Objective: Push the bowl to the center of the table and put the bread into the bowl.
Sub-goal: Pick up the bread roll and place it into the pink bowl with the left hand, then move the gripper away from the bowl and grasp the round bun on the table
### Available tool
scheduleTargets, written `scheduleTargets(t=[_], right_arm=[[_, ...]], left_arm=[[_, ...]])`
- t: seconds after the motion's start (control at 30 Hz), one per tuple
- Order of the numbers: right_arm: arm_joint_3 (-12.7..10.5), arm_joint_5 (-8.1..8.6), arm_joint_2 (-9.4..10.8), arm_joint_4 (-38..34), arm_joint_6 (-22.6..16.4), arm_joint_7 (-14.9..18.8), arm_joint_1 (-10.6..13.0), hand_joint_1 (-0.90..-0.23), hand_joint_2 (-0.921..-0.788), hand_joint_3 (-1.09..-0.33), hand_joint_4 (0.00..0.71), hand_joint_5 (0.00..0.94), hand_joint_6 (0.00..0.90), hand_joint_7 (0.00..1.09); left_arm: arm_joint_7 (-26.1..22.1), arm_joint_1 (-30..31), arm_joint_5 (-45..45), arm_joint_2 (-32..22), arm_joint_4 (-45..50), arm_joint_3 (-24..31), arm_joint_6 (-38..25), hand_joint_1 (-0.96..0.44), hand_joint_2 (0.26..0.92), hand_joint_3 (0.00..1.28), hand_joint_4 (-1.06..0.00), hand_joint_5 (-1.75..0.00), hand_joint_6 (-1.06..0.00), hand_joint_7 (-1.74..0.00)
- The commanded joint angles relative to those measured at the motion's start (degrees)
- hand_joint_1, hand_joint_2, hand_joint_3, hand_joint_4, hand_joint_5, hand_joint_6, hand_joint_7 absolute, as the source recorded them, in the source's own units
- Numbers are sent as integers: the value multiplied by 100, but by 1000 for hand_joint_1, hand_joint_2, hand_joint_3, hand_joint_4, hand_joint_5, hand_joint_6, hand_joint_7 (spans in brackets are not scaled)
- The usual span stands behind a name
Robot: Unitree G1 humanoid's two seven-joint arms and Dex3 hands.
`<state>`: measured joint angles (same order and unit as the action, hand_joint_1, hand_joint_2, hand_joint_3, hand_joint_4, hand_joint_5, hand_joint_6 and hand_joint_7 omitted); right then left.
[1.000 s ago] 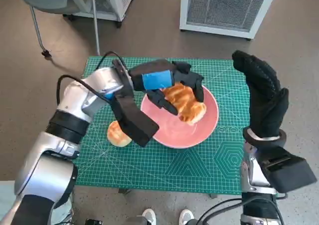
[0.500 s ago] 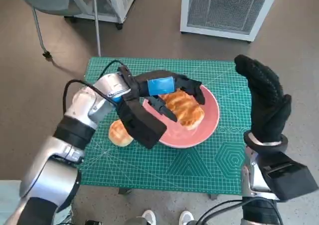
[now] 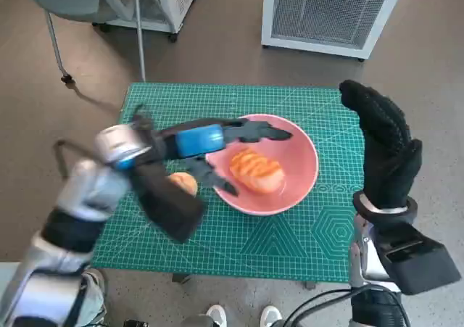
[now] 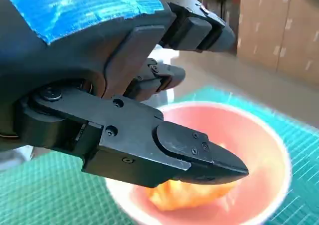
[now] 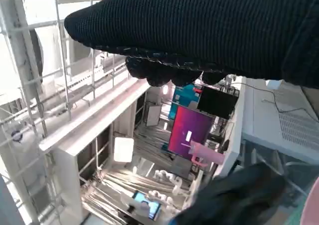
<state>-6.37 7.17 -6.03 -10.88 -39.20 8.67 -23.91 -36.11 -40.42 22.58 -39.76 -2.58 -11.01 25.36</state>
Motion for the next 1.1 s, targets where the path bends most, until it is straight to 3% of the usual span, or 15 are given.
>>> scheduleTargets(t=[0.03, 0.5, 0.7, 0.77, 0.87, 0.93, 1.0, 1.03, 1.1], right_arm=[[3, 15, 44, -23, 141, -38, 132, -395, -921, -684, 336, 7, -1, 762], [81, 84, 77, -174, 225, 47, -25, -406, -921, -679, 337, 8, -1, 762], [103, 131, 60, -214, 251, 117, -84, -410, -921, -675, 339, 9, -1, 765], [99, 152, 50, -242, 255, 144, -109, -411, -921, -674, 339, 10, -1, 765], [99, 182, 39, -268, 264, 190, -137, -413, -921, -673, 339, 10, -1, 766], [102, 205, 27, -269, 278, 224, -145, -414, -921, -672, 340, 10, -1, 766], [102, 228, 18, -272, 290, 252, -151, -415, -921, -672, 340, 10, -1, 766], [103, 237, 13, -268, 298, 267, -150, -416, -921, -671, 340, 10, -1, 765], [103, 246, 6, -255, 308, 289, -143, -416, -921, -671, 341, 11, -1, 765]], left_arm=[[-90, 579, -378, -728, 433, 718, 129, -204, 798, 2, -120, -26, -155, -181], [-198, 1706, -550, -1583, 756, 1347, 260, -200, 795, 3, -104, 0, -140, -84], [-454, 1939, -526, -1743, 911, 1304, -8, -211, 741, 0, -16, 1, -56, -30], [-511, 1968, -460, -1749, 981, 1278, -138, -264, 729, 2, -8, 1, -28, -15], [-520, 1981, -329, -1738, 1025, 1244, -245, -499, 725, 7, -2, 1, -9, -4], [-496, 1962, -252, -1721, 995, 1210, -251, -730, 743, 16, 0, 1, -3, -1], [-506, 1929, -237, -1685, 969, 1164, -270, -849, 754, 20, 0, 1, -2, -1], [-525, 1909, -254, -1653, 953, 1129, -291, -897, 759, 21, 1, 1, -1, -1], [-562, 1885, -301, -1604, 925, 1069, -334, -839, 766, 22, 1, 1, -6, -3]])
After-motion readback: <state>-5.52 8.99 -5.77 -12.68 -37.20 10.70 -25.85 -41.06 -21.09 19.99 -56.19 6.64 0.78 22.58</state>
